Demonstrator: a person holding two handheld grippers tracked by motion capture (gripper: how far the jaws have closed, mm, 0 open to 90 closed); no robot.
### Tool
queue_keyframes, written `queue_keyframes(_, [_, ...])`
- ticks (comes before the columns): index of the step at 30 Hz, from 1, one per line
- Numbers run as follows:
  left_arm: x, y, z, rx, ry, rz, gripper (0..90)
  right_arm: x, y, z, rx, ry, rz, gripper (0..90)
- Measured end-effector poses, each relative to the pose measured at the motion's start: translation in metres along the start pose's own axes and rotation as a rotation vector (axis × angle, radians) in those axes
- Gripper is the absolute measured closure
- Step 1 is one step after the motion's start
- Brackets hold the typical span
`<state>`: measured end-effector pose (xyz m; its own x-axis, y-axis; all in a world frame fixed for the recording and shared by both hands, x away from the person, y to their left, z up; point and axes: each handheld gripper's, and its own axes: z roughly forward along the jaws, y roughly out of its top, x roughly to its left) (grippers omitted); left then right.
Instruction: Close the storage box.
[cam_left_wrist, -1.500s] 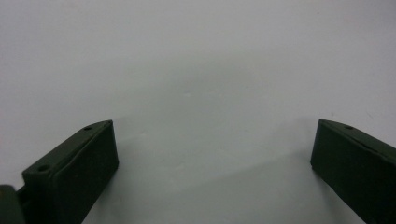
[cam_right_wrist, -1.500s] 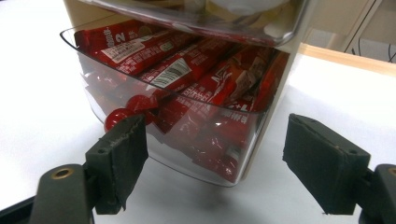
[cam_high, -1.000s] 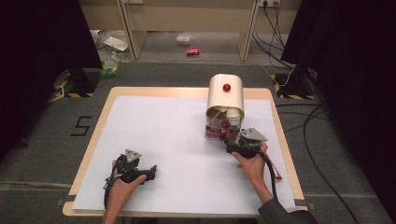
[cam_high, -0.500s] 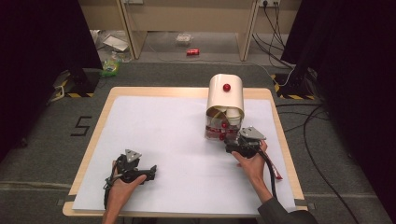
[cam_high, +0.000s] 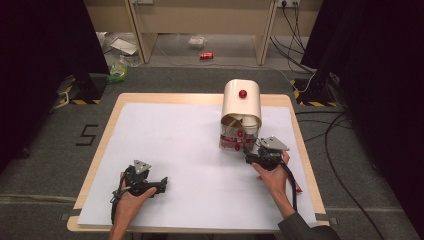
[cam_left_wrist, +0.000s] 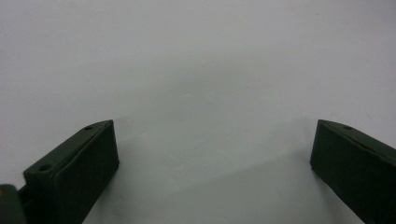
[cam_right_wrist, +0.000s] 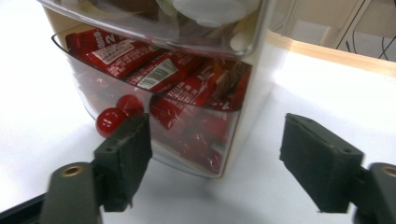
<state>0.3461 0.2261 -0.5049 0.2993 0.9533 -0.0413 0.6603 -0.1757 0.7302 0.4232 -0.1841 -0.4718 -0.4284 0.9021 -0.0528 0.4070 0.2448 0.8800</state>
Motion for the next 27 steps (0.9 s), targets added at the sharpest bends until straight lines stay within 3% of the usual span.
queue_keyframes(27, [0.0, 0.0, 0.0, -0.002, 0.0, -0.003, 0.8, -0.024, 0.001, -0.038, -0.012, 0.037, 0.054, 22.7])
